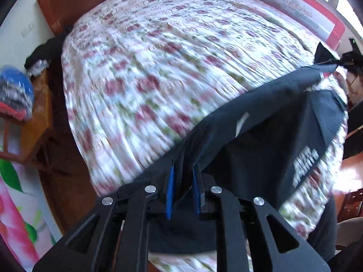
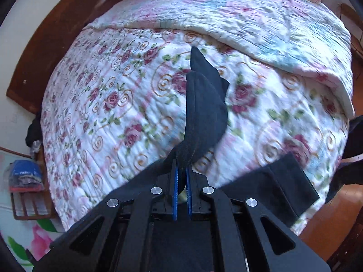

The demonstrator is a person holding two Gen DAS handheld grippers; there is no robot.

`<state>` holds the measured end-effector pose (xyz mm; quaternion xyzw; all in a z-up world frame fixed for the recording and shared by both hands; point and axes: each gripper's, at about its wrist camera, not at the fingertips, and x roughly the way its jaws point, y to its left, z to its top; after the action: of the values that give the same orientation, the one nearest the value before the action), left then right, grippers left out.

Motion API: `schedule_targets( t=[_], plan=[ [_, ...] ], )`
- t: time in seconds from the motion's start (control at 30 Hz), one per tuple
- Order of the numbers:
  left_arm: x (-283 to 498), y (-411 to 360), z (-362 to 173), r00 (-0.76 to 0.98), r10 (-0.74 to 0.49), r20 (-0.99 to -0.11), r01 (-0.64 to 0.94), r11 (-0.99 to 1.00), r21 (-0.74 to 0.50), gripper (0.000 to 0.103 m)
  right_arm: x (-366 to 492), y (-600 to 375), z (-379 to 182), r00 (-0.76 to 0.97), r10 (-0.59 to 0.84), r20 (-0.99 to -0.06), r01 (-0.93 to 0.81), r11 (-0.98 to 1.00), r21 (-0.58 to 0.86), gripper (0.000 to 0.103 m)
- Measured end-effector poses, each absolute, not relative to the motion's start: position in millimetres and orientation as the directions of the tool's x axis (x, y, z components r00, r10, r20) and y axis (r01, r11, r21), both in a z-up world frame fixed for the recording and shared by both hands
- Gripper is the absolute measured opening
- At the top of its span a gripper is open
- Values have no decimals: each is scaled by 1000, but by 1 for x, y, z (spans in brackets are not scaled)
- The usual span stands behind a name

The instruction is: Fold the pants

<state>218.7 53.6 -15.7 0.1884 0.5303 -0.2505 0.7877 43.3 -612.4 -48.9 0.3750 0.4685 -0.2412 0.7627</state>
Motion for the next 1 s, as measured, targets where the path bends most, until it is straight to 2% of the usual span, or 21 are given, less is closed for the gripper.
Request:
schedule_targets(
  t=[0.2,0.43,0.57,1.0],
  plan=[
    [138,56,-50,339,-165,-926,595,800,76,15,-35,-594,-102,445,-20,-895,747,560,359,5],
    [107,73,-67,351,-212,-912,547,837,16,15,-92,-583,-148,490,4,-872,753,503,425,5],
    [105,90,-67,348,-257,-902,533,845,-35,15,-103,-583,-154,523,27,-852,733,495,466,5],
    [84,91,-96,337,-204,-919,589,807,37,18,-124,-574,-157,541,7,-841,747,456,484,5]
  ],
)
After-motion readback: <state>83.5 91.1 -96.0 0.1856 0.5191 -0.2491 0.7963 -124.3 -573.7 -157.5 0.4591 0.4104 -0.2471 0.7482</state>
